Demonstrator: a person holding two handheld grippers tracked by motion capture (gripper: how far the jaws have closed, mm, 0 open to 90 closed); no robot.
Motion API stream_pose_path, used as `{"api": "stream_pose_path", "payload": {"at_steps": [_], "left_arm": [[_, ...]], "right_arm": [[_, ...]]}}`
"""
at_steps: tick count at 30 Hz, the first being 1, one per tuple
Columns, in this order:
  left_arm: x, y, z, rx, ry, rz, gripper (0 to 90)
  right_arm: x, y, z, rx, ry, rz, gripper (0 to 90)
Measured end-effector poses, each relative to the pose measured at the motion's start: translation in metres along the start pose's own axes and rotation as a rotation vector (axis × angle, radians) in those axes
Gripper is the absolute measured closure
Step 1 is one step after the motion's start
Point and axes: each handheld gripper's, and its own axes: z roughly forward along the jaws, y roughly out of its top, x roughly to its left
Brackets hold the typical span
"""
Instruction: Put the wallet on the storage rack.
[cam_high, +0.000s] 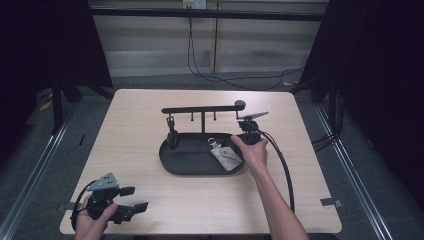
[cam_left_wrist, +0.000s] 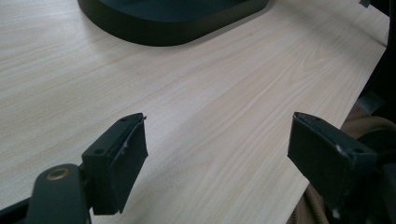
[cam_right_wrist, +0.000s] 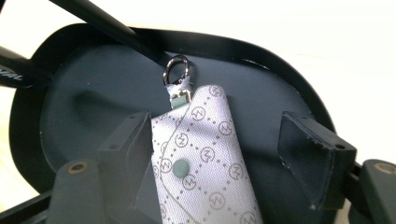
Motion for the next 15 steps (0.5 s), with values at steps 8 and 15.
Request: {"api": "stream_pose_path", "payload": {"at_steps": [8,15], "left_arm": [[0.001,0.001,-0.001,-0.007,0.003,0.002,19.3],[0.002,0.0,-0.002,-0.027,0.008,-0.02,19.3]], "right_arm": [[0.001,-0.002,-0.02,-0.061,0.006,-0.052,22.6],[0.0,-0.007,-0.039,-0.101,0.006,-0.106,20.7]]}}
